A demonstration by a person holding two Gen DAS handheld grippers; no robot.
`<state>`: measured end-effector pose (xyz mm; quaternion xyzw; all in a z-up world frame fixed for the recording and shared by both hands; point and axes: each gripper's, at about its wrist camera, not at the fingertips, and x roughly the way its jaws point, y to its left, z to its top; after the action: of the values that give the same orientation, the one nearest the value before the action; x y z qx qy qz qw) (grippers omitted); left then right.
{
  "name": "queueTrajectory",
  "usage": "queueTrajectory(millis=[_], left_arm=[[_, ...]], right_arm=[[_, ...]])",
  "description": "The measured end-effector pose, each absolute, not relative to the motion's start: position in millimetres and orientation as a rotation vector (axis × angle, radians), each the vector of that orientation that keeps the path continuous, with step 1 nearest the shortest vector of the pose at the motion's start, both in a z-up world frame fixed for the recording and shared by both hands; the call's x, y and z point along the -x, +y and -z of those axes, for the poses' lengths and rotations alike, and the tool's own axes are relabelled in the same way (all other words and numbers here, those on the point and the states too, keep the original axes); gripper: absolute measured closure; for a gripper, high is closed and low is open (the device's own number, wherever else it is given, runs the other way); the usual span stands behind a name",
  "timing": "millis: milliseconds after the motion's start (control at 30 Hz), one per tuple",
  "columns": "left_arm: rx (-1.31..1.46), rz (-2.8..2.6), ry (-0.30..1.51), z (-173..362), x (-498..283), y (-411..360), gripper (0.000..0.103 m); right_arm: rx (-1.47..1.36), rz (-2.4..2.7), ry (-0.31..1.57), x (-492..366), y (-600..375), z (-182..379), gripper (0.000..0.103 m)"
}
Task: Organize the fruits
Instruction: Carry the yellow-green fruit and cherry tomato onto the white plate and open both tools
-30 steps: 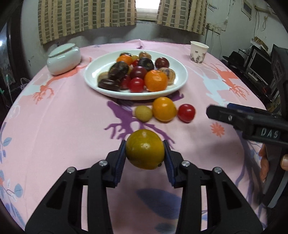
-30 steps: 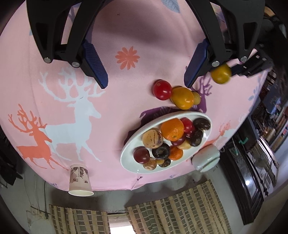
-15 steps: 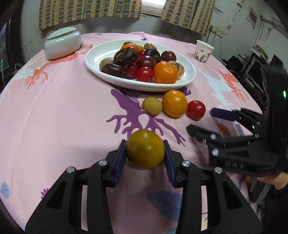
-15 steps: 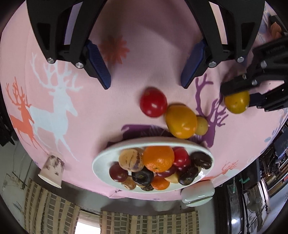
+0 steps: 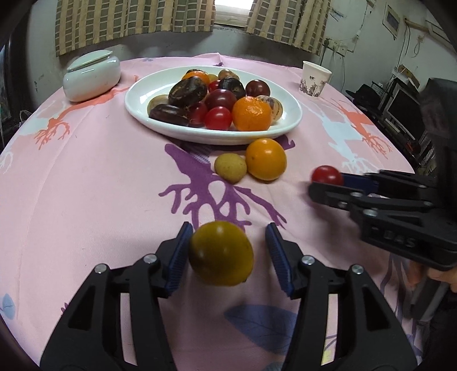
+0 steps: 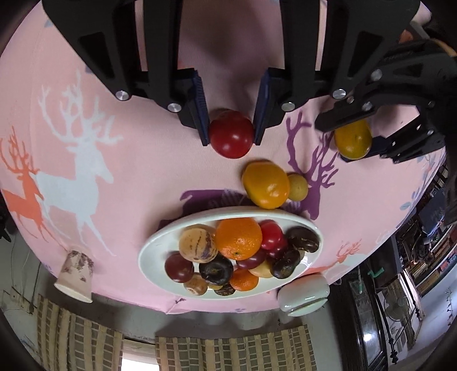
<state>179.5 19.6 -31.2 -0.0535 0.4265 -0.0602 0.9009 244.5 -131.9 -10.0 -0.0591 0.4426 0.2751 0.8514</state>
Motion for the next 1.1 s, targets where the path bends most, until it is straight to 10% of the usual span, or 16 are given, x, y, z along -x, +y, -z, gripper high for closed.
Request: queueTrajectory(millis=[100,1100], left_arm=[[0.147,0.110,0.879,30.5,-179.2,27.3,0.064],[0.027,0.050,0.868,15.0,-153.6,22.0,0.064]], right_arm=[[0.086,-0.587,0.895,-226.8,-150.7,-3.7,0.072],[0.059,-0.645,0.799,-199.7,-162.3,-30.6,0.072]])
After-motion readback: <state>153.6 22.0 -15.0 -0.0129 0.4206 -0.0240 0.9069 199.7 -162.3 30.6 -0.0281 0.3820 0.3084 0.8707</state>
